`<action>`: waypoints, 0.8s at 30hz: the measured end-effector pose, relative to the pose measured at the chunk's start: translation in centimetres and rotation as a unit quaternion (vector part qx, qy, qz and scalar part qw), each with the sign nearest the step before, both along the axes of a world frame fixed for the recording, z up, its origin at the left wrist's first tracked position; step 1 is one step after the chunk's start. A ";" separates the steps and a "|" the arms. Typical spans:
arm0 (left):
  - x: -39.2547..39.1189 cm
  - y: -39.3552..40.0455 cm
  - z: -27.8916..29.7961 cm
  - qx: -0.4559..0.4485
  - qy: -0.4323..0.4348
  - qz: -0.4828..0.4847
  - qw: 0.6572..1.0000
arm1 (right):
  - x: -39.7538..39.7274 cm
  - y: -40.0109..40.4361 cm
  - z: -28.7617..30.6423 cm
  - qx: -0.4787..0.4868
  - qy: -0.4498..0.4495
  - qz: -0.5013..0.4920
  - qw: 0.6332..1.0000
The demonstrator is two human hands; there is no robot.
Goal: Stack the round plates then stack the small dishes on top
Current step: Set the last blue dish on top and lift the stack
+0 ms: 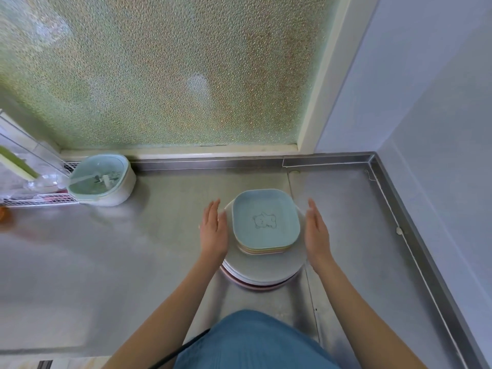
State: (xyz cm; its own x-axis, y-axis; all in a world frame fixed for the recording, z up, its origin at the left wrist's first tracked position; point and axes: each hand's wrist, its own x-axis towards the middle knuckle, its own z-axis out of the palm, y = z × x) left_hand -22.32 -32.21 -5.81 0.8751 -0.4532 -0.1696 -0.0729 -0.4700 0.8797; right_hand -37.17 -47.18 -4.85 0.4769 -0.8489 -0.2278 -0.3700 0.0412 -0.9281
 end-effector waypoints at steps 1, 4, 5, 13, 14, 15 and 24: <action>-0.3 0.9 -0.7 0.012 0.025 -0.007 1.000 | -0.9 0.0 -0.9 0.022 0.010 -0.004 1.000; -1.5 2.7 -2.5 0.024 0.090 -0.046 0.995 | -2.3 0.9 -3.6 0.066 0.050 0.018 0.996; -1.9 2.9 -2.7 0.010 0.101 -0.054 0.993 | -2.3 1.3 -4.0 0.076 0.055 0.016 0.995; -2.1 3.3 -2.0 -0.033 0.143 -0.031 0.989 | -1.2 2.1 -4.2 0.082 0.057 -0.010 0.995; -1.9 3.5 -1.9 -0.030 0.139 -0.025 0.990 | -0.8 2.3 -4.2 0.086 0.057 -0.008 0.995; -1.5 3.9 -1.9 -0.028 0.133 -0.018 0.990 | -0.3 2.6 -4.1 0.087 0.059 -0.003 0.994; 6.8 9.7 -2.0 -0.037 0.145 0.058 0.987 | 9.8 7.1 -3.9 0.118 0.052 0.047 0.991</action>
